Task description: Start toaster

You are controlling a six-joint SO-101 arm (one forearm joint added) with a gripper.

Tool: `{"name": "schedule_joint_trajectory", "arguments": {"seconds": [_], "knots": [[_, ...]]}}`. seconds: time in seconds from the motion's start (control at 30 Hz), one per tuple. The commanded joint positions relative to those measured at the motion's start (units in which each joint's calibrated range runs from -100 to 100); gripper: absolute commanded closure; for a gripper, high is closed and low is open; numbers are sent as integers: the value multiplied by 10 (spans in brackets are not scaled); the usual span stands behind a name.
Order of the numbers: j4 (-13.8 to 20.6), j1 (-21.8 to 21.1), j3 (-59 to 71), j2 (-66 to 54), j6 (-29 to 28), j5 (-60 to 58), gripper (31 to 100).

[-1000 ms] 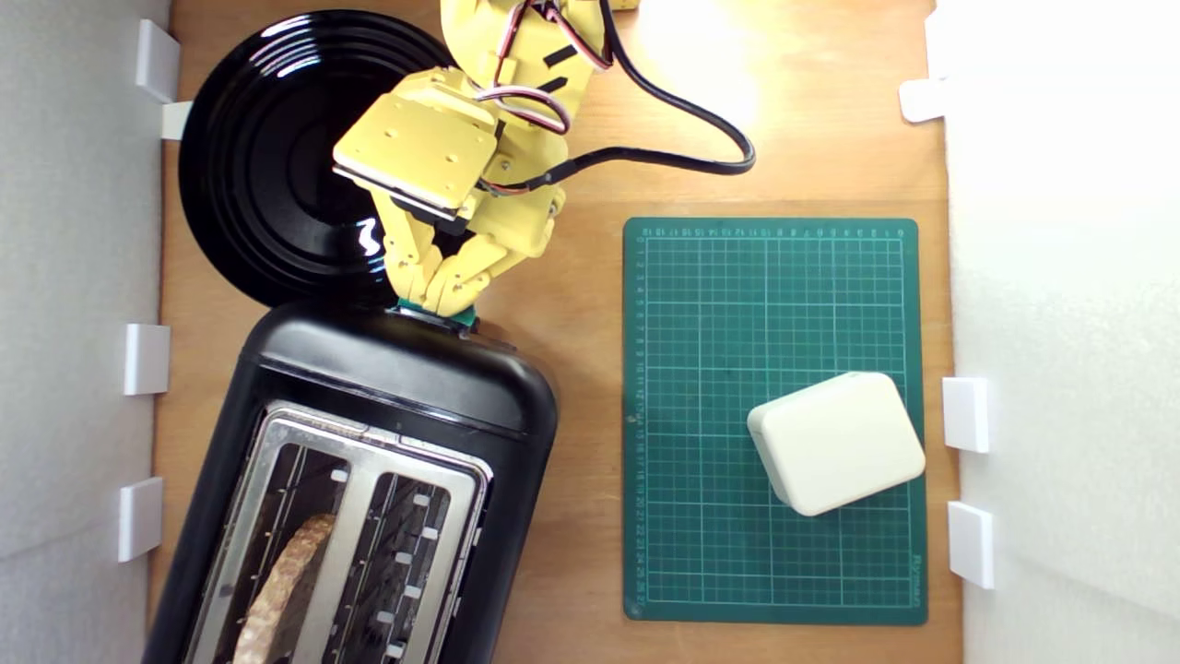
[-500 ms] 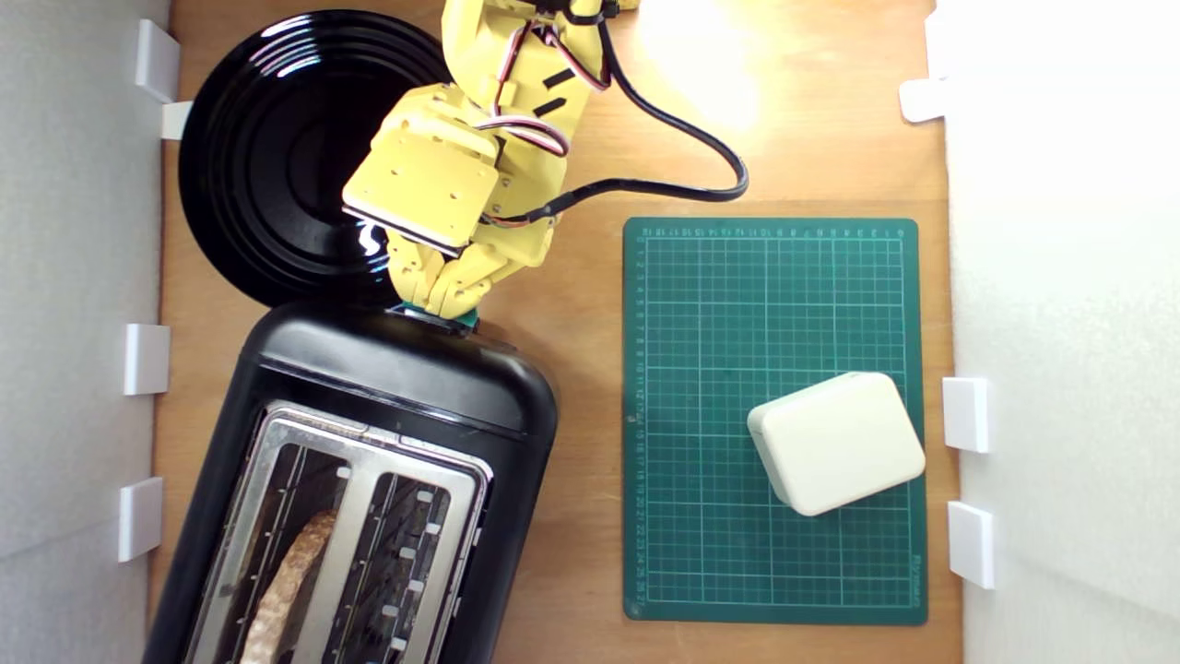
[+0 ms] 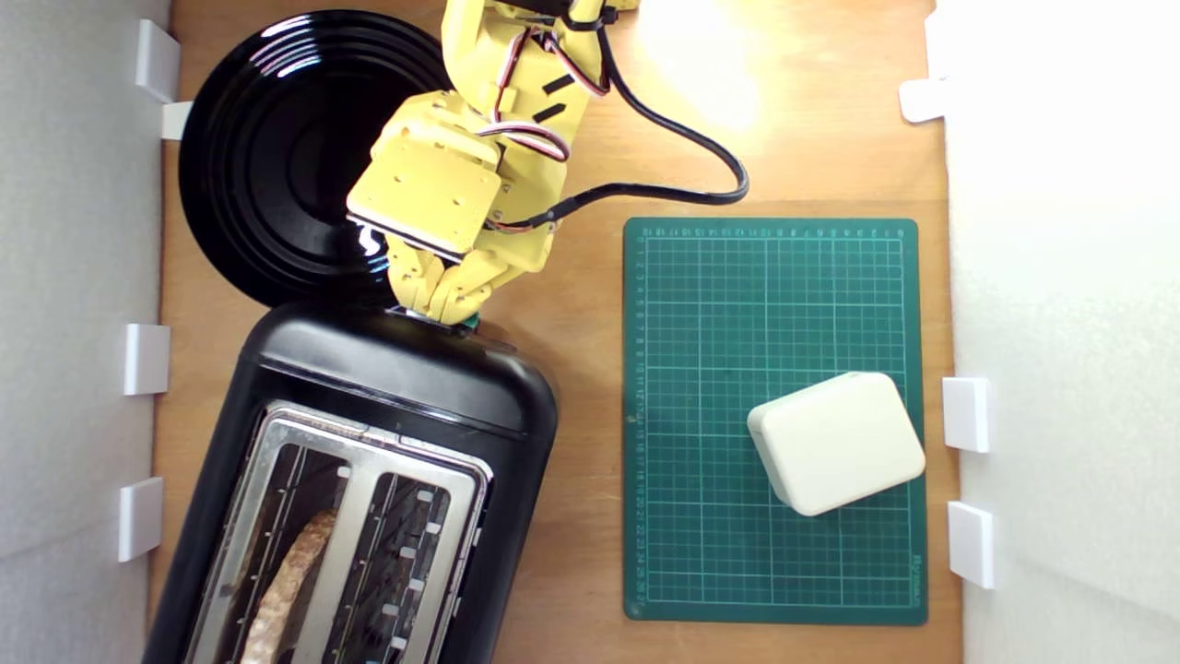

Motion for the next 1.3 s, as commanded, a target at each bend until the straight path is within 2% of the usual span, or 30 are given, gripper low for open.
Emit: {"name": "schedule_joint_trajectory", "arguments": {"seconds": [0.0, 0.3, 0.77, 0.97, 1.27], "knots": [[6, 6, -3, 7, 3, -19, 989], [7, 6, 9, 14, 2, -19, 989], [6, 33, 51, 15, 3, -35, 989], [-1, 46, 111, 14, 9, -64, 989], [-1, 41, 117, 15, 8, -70, 989]]}}
